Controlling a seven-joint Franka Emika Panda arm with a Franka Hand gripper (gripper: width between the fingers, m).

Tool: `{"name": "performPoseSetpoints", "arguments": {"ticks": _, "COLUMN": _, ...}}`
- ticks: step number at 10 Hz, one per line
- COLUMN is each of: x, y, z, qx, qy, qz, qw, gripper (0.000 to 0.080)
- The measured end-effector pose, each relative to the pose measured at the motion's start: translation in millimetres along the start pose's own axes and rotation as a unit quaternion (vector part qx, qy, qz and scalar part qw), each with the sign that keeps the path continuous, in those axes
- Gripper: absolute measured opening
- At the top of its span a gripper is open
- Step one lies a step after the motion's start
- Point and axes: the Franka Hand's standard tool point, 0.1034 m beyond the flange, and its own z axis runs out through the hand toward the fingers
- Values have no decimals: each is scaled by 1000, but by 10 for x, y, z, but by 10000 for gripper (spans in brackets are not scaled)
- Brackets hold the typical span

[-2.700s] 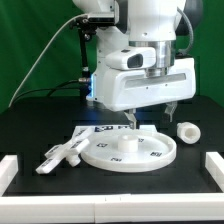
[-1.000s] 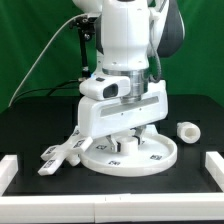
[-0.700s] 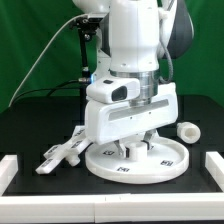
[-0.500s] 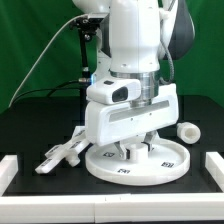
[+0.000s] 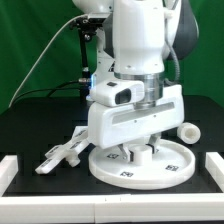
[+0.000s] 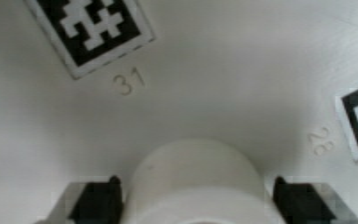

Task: Assemble round table

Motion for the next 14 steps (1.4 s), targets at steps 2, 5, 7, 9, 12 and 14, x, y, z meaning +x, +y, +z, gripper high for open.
{"name": "performPoseSetpoints", "arguments": {"ticks": 2, "x": 216, "y": 76, "z": -6, "qx": -4, "qy": 11, "qz": 2, "qw": 1000, "gripper": 406}}
{"name": "performPoseSetpoints", "arguments": {"ticks": 5, "x": 371, "y": 101, "z": -12, "qx": -6, "qy": 18, "qz": 14, "qw": 1000, "gripper": 406}}
{"name": "performPoseSetpoints", "arguments": {"ticks": 7, "x": 355, "y": 110, "z": -11, "qx": -6, "qy": 12, "qz": 2, "qw": 1000, "gripper": 406}}
{"name": "performPoseSetpoints", "arguments": {"ticks": 9, "x": 357, "y": 110, "z": -11, "qx": -6, "qy": 12, "qz": 2, "qw": 1000, "gripper": 406}}
{"name": "performPoseSetpoints", "arguments": {"ticks": 12, "x": 389, "y": 115, "z": -11, "qx": -6, "qy": 14, "qz": 1, "qw": 1000, "gripper": 406}}
{"name": "performPoseSetpoints", "arguments": {"ticks": 14, "x": 474, "y": 171, "z": -14, "qx": -7, "qy": 15, "qz": 2, "qw": 1000, "gripper": 406}}
